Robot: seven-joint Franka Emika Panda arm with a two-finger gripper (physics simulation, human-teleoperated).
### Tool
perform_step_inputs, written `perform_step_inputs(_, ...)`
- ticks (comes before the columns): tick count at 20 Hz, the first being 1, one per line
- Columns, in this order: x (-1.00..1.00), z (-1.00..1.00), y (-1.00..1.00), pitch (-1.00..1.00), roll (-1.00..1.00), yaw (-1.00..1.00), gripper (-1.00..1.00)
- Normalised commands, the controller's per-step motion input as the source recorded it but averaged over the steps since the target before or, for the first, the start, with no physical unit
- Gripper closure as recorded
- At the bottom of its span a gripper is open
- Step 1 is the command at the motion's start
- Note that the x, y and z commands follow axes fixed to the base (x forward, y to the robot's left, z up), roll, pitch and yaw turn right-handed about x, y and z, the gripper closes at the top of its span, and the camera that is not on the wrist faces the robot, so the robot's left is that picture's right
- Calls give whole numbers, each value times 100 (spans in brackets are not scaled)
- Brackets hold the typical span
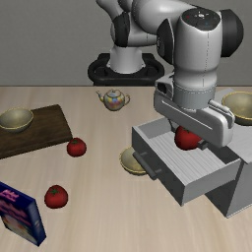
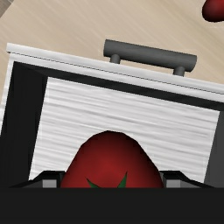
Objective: Pick the tomato in the top layer of the drawer and place it on the porcelain bowl at the top of the cabinet
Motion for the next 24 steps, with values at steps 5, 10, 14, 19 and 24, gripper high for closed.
perform_step_inputs(5, 0, 100, 0, 0, 0, 0, 100)
perform_step_inputs(10, -60, 20, 20, 0, 0, 0, 100)
perform_step_inputs(14, 0, 0, 100, 0, 0, 0, 100)
perform_step_inputs(19, -40, 0, 60, 0, 0, 0, 100)
perform_step_inputs(24, 0, 0, 60, 0, 0, 0, -100)
